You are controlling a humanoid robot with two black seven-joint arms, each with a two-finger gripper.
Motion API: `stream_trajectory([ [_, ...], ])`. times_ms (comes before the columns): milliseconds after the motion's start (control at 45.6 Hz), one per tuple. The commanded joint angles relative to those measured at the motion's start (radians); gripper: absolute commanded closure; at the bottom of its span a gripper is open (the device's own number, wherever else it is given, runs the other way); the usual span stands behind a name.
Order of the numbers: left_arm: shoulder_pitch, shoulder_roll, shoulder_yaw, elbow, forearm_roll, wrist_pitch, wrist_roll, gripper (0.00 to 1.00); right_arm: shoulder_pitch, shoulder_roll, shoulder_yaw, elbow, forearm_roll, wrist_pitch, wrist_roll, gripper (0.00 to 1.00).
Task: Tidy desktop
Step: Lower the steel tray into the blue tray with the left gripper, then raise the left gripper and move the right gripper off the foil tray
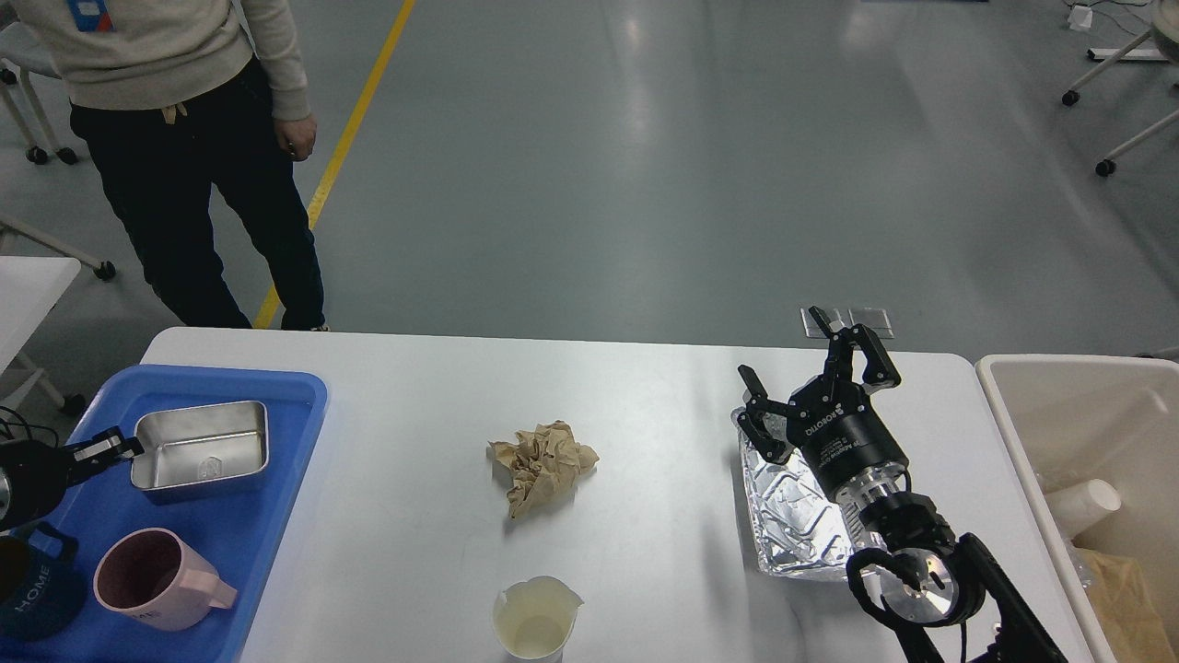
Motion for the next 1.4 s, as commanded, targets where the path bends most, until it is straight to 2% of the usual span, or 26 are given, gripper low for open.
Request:
stream_trajectory([
  [0, 0.000, -0.017, -0.006, 0.038, -0.006, 0.004, 0.000, 1.00, 0.003, 0.002, 0.000, -0.003, -0.004, 0.000, 0.000, 0.00],
  [197, -0.003, -0.057, -0.014, 0.079, -0.010, 0.007, 0.000, 0.98, 0.003, 0.002, 0.000, -0.006, -0.004, 0.002, 0.000, 0.00],
  [373, -0.003, -0.086, -0.012, 0.081, -0.012, 0.039, 0.000, 0.91, 0.000, -0.001, 0.000, -0.006, -0.004, 0.002, 0.000, 0.00],
  [417, -0.004, -0.092, -0.015, 0.081, -0.013, 0.042, 0.000, 0.83, 0.000, -0.001, 0.000, -0.006, -0.004, 0.002, 0.000, 0.00],
  [548, -0.015, -0.103, -0.015, 0.081, -0.018, 0.042, 0.000, 0.38, -0.001, -0.001, 0.000, -0.004, -0.004, 0.002, 0.000, 0.00],
  [614, -0.018, -0.101, -0.015, 0.081, -0.027, 0.042, 0.000, 0.19, -0.001, -0.001, 0.000, -0.006, -0.004, 0.002, 0.000, 0.00],
  [658, -0.018, -0.100, -0.015, 0.081, -0.038, 0.042, 0.000, 0.11, -0.001, -0.001, 0.000, -0.006, -0.004, 0.002, 0.000, 0.00],
  [724, -0.021, -0.100, -0.017, 0.081, -0.068, 0.040, 0.003, 0.05, 0.000, 0.001, 0.000, -0.006, -0.004, 0.002, 0.000, 0.00],
  [921, -0.072, -0.087, -0.029, 0.079, -0.311, 0.042, 0.016, 0.04, 0.002, 0.001, 0.000, -0.006, -0.004, 0.002, 0.000, 0.00],
  [1184, -0.159, -0.072, -0.074, 0.071, -0.733, 0.043, 0.010, 0.04, 0.000, -0.003, 0.000, -0.003, -0.004, 0.002, 0.000, 0.00],
  [1316, -0.161, -0.129, -0.190, 0.062, -0.852, 0.051, 0.007, 0.04, 0.000, -0.007, 0.000, -0.003, -0.004, 0.002, 0.000, 0.00],
  [1382, -0.146, -0.199, -0.310, 0.062, -0.900, 0.054, 0.007, 0.04, -0.001, -0.007, -0.002, -0.003, -0.004, 0.002, 0.000, 0.00],
])
